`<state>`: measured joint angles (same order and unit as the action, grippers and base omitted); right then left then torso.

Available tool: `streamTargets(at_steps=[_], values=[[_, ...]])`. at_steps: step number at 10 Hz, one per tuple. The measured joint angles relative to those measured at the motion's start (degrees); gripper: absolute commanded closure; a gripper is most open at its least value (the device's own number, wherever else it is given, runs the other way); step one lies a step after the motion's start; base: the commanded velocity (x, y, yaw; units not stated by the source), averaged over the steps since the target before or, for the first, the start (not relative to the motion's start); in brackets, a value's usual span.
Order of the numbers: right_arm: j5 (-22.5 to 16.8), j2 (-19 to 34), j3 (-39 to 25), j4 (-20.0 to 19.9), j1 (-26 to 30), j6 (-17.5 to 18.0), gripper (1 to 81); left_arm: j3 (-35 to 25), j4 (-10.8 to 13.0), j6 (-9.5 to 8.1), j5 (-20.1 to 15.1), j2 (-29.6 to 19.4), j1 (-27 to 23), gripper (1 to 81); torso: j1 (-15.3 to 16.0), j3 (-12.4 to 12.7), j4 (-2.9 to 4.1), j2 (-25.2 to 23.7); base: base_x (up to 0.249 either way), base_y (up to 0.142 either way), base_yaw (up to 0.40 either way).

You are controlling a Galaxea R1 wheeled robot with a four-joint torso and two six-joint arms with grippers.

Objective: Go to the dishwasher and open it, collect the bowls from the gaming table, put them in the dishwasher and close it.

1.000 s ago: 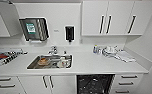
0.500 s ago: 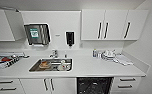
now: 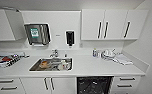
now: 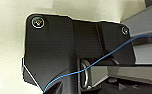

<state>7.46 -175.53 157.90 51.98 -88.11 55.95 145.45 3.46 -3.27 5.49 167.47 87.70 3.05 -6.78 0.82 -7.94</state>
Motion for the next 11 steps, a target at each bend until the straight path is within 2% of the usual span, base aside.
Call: streamTargets(at_steps=[11], values=[[0.0,0.0,0.0,0.0,0.0,0.0,1.0,1.5,0.2,0.00,-0.4,0.3,0.0,1.0,0.0,0.0,0.00,0.0,0.000,0.000,0.008]])
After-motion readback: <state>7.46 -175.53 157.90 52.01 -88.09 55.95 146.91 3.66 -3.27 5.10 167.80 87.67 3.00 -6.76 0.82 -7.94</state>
